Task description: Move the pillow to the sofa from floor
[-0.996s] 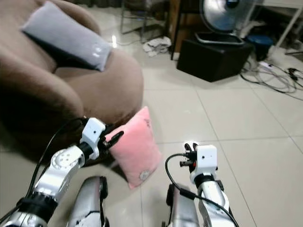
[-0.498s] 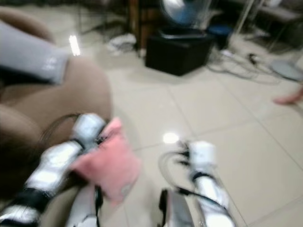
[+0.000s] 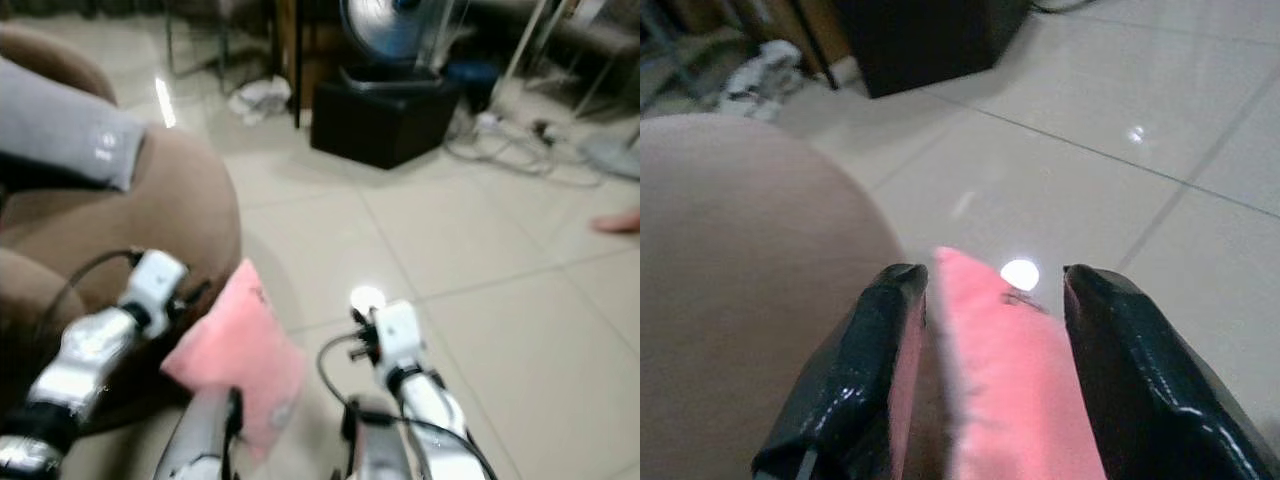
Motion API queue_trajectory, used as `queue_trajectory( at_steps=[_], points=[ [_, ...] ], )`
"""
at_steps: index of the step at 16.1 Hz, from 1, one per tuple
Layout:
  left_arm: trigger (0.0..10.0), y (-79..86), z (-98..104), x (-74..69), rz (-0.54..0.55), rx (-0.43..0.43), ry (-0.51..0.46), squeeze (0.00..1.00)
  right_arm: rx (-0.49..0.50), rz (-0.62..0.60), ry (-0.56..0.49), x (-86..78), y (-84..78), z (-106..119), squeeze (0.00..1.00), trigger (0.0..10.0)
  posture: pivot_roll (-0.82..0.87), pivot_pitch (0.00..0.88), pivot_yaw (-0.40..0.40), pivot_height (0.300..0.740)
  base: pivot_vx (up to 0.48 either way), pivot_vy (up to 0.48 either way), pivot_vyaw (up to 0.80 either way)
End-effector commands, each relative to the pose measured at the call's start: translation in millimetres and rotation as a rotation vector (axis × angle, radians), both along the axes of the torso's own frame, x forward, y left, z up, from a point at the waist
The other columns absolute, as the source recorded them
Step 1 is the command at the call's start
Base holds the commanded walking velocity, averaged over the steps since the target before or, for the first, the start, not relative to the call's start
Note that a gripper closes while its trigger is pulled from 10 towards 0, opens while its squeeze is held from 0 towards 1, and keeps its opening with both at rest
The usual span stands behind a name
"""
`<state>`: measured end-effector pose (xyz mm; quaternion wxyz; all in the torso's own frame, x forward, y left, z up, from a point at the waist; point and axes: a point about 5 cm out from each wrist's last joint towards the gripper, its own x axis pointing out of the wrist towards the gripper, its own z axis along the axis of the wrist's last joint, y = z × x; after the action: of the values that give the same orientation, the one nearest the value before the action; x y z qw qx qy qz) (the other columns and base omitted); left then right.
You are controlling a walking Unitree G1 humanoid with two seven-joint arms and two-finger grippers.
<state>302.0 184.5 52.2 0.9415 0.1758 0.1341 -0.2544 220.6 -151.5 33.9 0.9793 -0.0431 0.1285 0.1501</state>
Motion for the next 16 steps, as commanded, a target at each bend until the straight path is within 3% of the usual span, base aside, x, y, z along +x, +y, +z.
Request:
queue_trajectory(
  at_steps=[1, 5, 7, 11, 12, 16],
  points=[
    [10.0, -7.6, -8, -3.3, -0.065, 0.028, 0.055, 0.0, 0.003, 0.001, 0.024, -2.4, -5.0, -1, 0.0, 10.0, 0.04, 0.028, -0.05, 0.55, 0.0, 0.0, 0.0],
    [10.0, -21.6, -26, -3.7, -0.119, 0.049, 0.159, 0.0, -0.006, 0.044, 0.046, -8.7, -3.7, -3, 0.0, 10.0, 0.03, 0.042, -0.072, 0.526, 0.0, 0.0, 0.0],
    [10.0, -27.5, -32, 3.1, -0.066, 0.093, 0.2, 0.0, -0.008, 0.056, 0.051, -12.8, -5.6, 0, 0.0, 10.0, 0.01, 0.056, -0.071, 0.506, 0.0, 0.0, 0.0],
    [10.0, -30.8, -26, 17.3, 0.033, 0.095, 0.192, 0.0, -0.051, 0.078, 0.07, -23.8, -12.3, 0, 0.0, 10.0, -0.03, 0.082, -0.061, 0.472, 0.0, 0.0, 0.0],
    [10.0, -31.0, -26, 18.7, 0.049, 0.079, 0.206, 1.0, -0.067, 0.089, 0.071, -24.7, -12.2, 1, 0.0, 10.0, -0.03, 0.084, -0.06, 0.472, 0.0, 0.0, 0.0],
    [10.0, -20.0, -22, 25.6, 0.149, 0.137, 0.199, 1.0, -0.088, 0.135, 0.065, -31.9, -7.4, 8, 0.0, 10.0, -0.04, 0.124, -0.068, 0.472, 0.0, 0.0, 0.0]
  ],
)
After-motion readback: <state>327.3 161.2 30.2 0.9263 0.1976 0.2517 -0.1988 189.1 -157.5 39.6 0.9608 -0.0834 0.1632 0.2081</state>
